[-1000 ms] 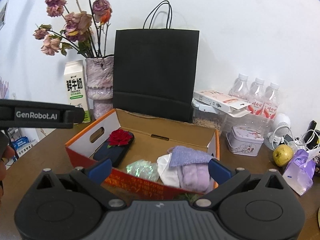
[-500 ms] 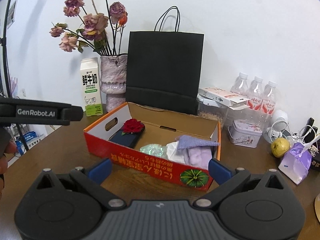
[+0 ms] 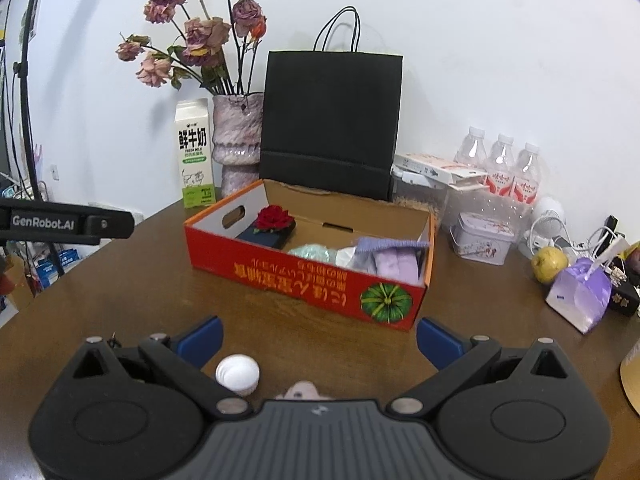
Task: Organize objects
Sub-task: 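Withdraw both grippers from the box back over the table, then close the left gripper on the black braided cable while the right gripper grasps the plush sheep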
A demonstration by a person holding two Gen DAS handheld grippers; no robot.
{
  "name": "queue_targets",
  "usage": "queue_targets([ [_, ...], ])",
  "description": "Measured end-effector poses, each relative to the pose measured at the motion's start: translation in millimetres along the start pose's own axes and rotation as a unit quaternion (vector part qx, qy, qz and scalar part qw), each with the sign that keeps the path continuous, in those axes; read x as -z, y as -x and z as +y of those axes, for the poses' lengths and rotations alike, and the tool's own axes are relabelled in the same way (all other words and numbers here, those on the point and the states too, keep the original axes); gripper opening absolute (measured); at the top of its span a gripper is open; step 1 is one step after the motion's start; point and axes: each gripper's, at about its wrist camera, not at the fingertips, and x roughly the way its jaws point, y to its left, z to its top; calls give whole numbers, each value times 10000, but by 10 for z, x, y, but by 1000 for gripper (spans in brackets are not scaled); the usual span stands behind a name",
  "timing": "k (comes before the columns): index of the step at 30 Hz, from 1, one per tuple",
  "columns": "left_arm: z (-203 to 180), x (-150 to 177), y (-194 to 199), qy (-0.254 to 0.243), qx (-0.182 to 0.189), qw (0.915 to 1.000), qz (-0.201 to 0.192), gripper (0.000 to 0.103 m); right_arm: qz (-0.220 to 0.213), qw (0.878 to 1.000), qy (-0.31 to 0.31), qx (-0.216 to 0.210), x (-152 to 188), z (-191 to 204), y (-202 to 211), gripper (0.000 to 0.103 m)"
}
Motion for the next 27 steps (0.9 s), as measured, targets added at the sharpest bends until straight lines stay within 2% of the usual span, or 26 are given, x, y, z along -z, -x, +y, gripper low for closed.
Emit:
queue_targets([
  [14, 85, 410, 222, -21, 11, 9997, 246, 103, 203, 9997, -31, 107, 420, 28, 220, 103],
  [27, 114, 806, 173, -21, 68, 9981, 618, 103, 473, 9984, -182, 260, 800, -69, 176, 103],
])
